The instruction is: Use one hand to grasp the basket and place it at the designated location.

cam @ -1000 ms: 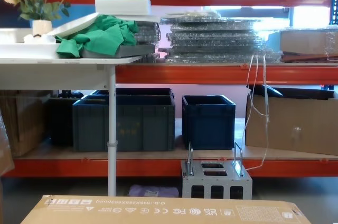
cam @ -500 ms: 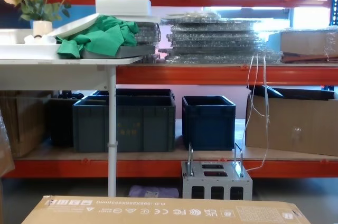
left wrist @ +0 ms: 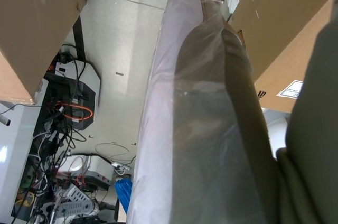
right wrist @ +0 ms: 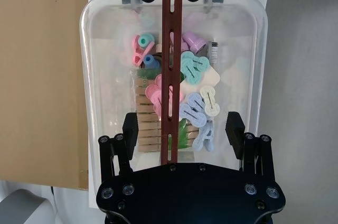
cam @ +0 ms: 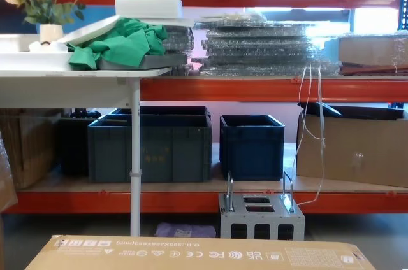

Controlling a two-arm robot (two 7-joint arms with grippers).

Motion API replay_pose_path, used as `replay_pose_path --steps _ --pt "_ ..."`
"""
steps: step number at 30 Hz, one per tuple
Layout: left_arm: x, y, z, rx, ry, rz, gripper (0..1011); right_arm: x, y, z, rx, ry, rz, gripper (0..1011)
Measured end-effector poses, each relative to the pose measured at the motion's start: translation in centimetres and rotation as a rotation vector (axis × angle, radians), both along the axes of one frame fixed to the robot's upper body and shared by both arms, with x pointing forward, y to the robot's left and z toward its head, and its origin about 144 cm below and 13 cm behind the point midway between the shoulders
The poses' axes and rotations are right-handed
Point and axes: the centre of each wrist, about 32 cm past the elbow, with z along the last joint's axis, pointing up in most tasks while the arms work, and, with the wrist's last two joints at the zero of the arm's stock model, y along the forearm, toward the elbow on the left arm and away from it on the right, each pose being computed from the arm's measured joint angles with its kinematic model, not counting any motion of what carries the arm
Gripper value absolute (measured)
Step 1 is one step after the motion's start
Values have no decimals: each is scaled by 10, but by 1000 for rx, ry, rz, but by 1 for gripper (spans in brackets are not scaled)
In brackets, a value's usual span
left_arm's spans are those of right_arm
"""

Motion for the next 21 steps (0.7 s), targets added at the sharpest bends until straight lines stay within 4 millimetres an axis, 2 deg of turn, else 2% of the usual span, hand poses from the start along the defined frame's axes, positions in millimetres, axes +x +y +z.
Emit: replay_pose_path --steps 21 --pt "0 0 0 0 0 0 0 0 0 0 -1 2 1 1001"
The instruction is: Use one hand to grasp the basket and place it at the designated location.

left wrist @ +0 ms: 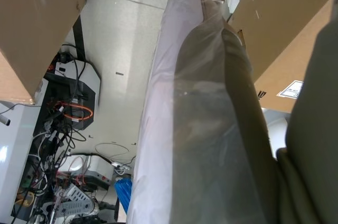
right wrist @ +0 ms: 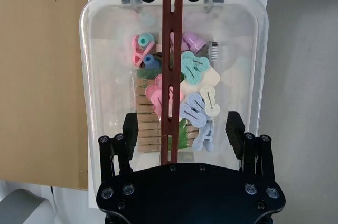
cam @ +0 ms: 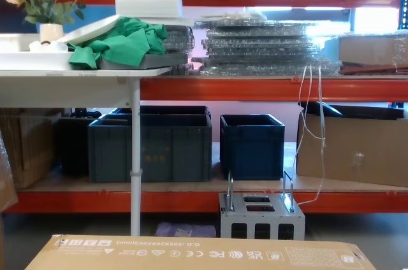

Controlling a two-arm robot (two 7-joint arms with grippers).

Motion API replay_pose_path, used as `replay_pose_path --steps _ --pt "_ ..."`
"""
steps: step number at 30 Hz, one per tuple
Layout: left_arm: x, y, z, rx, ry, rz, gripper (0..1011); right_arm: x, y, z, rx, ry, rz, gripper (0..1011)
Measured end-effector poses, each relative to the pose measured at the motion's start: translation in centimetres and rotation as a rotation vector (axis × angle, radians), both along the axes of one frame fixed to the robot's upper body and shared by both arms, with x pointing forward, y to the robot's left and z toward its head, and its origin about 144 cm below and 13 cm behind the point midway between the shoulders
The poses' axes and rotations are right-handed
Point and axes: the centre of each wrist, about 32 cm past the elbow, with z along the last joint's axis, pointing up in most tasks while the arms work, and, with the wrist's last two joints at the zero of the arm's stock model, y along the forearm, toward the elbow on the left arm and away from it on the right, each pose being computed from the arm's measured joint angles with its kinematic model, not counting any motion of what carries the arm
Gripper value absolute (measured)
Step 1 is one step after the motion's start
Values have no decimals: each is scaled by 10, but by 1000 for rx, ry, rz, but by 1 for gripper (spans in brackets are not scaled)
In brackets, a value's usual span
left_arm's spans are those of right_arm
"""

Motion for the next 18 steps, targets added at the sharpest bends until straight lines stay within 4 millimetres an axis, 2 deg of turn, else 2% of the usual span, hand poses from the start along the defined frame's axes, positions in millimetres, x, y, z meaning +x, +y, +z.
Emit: replay_pose_path --steps 18 --pt "0 0 0 0 0 0 0 0 0 0 0 0 0 1002"
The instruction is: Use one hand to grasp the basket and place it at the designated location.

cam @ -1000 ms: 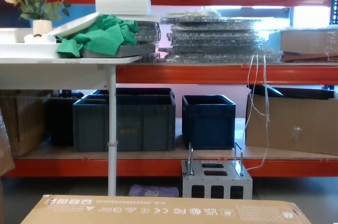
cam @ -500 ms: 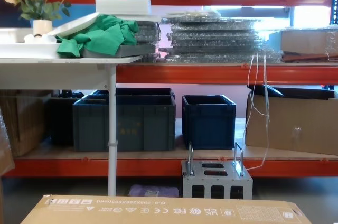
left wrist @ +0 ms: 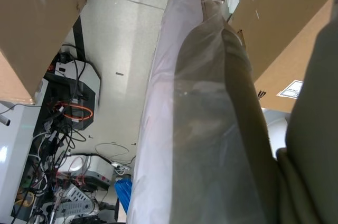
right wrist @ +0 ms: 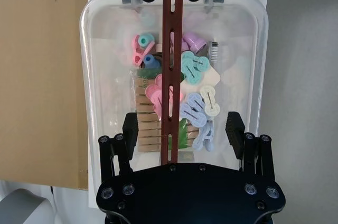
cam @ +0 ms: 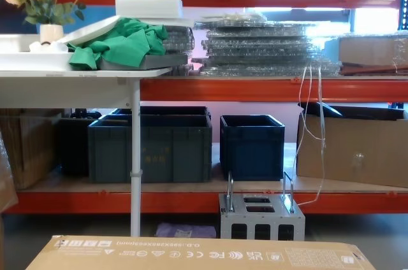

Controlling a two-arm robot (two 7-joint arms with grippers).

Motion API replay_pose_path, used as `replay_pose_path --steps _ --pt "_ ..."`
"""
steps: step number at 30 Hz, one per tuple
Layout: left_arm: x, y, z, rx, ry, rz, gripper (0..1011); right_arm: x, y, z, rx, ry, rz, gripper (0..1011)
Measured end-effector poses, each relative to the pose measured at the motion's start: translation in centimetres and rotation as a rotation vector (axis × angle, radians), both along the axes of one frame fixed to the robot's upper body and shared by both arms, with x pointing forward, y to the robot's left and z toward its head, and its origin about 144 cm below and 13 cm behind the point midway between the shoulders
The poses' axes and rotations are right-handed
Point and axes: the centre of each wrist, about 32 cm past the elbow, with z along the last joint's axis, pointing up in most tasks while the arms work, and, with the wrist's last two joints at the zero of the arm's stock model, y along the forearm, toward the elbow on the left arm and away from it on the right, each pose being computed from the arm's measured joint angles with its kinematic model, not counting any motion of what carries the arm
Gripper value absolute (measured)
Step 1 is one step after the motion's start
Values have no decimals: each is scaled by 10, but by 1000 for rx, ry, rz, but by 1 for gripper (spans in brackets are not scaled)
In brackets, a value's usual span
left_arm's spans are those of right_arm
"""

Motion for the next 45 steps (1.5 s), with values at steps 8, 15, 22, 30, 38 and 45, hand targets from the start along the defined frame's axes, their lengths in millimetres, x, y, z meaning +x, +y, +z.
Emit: replay_pose_path --steps 8,15,22,30,38,45 --pt "0 0 0 0 0 0 0 0 0 0 0 0 0 1002" --pt "0 0 0 0 0 0 0 0 0 0 0 0 0 1002" --pt "0 0 0 0 0 0 0 0 0 0 0 0 0 1002" --pt "0 0 0 0 0 0 0 0 0 0 0 0 0 1002" --pt "0 0 0 0 0 0 0 0 0 0 0 0 0 1001" --pt "0 0 0 0 0 0 0 0 0 0 0 0 0 1001"
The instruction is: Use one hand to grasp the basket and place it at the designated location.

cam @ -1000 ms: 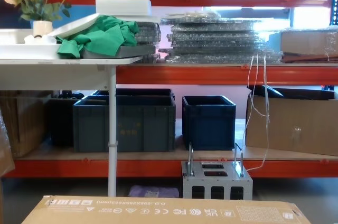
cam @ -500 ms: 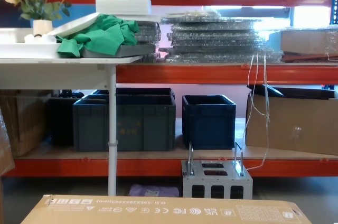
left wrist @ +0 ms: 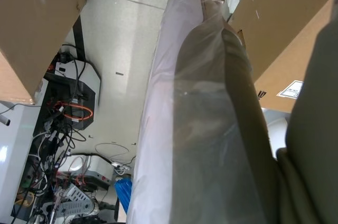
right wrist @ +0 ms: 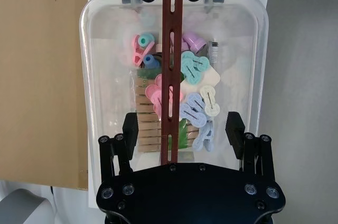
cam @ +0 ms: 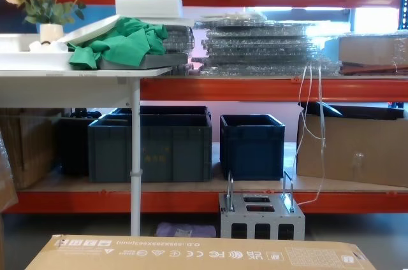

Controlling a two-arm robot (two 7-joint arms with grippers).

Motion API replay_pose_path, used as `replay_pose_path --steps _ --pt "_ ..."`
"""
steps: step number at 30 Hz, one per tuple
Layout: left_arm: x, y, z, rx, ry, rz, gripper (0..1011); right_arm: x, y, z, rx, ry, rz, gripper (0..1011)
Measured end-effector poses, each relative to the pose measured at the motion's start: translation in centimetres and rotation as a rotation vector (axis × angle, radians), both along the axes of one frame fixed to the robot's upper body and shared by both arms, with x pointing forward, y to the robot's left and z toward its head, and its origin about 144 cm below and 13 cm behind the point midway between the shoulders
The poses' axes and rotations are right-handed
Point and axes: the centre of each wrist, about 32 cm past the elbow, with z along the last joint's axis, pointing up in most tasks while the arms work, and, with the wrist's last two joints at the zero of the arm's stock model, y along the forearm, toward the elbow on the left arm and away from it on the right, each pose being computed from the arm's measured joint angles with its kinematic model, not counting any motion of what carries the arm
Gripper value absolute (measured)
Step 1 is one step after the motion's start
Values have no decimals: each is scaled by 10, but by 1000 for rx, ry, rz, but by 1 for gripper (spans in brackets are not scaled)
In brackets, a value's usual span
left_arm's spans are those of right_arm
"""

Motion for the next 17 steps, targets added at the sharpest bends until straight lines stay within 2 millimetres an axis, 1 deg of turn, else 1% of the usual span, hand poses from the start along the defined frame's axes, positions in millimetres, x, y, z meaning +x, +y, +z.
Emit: replay_pose_path --steps 17 --pt "0 0 0 0 0 0 0 0 0 0 0 0 0 1002"
